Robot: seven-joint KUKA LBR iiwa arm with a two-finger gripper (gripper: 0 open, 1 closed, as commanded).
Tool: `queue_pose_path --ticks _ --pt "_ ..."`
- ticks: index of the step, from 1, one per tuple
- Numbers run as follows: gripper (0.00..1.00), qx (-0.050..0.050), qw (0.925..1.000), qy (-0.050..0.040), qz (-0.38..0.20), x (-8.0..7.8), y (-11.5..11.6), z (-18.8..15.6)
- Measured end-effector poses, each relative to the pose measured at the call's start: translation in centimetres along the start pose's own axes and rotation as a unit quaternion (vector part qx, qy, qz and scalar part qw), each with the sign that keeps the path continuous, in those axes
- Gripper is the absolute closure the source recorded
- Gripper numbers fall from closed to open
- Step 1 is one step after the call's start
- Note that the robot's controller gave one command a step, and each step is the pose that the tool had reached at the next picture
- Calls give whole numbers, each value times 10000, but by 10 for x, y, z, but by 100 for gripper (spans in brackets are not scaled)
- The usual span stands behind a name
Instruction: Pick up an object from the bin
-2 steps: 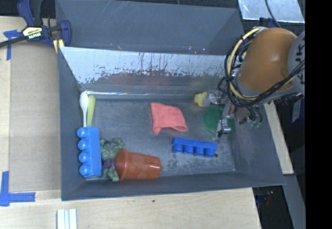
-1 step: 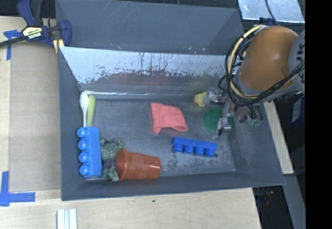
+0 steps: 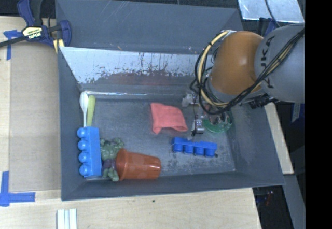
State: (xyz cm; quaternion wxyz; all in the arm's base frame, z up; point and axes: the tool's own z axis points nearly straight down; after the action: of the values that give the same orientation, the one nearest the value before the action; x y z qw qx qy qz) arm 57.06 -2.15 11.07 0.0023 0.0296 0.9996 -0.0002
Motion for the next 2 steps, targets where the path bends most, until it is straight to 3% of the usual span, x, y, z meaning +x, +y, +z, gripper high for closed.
queue_pose_path --ticks 1,2 --pt "0 11 10000 -14 -3 4 14 31" --pt "0 -8 9998 -31 215 -42 28 36"
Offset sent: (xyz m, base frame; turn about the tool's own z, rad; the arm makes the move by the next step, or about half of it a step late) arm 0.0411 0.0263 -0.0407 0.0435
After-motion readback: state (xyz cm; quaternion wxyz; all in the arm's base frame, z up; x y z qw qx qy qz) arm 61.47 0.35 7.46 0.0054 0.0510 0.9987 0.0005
